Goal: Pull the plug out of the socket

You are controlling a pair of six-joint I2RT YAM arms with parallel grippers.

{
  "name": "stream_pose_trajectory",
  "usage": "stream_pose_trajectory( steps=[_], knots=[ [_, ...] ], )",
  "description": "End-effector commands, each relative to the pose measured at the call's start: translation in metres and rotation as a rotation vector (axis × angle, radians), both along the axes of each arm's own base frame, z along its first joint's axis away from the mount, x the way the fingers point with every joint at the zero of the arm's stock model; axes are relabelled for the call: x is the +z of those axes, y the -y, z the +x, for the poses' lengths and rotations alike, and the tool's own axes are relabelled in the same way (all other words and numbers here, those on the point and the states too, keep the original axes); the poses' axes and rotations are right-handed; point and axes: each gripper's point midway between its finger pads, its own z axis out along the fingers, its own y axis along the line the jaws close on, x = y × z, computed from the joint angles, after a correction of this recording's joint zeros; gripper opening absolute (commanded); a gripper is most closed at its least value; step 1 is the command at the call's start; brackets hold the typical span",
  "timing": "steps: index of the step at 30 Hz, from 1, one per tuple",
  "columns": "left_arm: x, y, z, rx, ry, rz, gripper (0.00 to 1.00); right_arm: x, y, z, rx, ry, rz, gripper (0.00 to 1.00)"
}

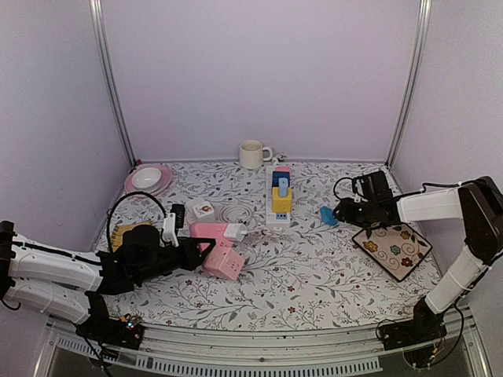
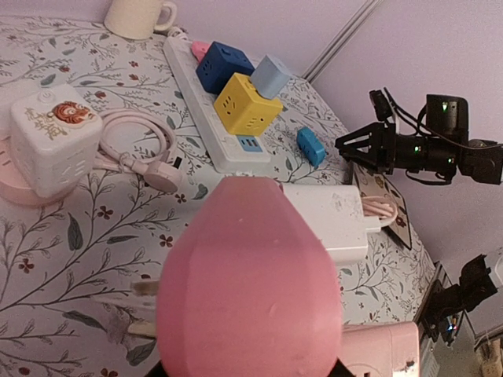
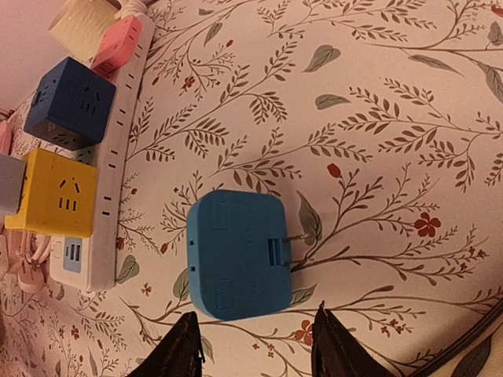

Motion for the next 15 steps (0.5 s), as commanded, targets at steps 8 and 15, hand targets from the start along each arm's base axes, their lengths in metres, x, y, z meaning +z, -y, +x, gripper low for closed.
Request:
stream_pose_trajectory(
  steps=[8,15],
  knots=[
    [0.029,0.006,0.007,0.009,0.049,-0.107,0.0,0.031,-0.011,-0.014,0.074,0.053,0.063,0.6],
    [0.029,0.005,0.008,0.018,0.048,-0.116,0.0,0.047,-0.029,-0.029,0.138,0.078,0.12,0.65]
  ],
)
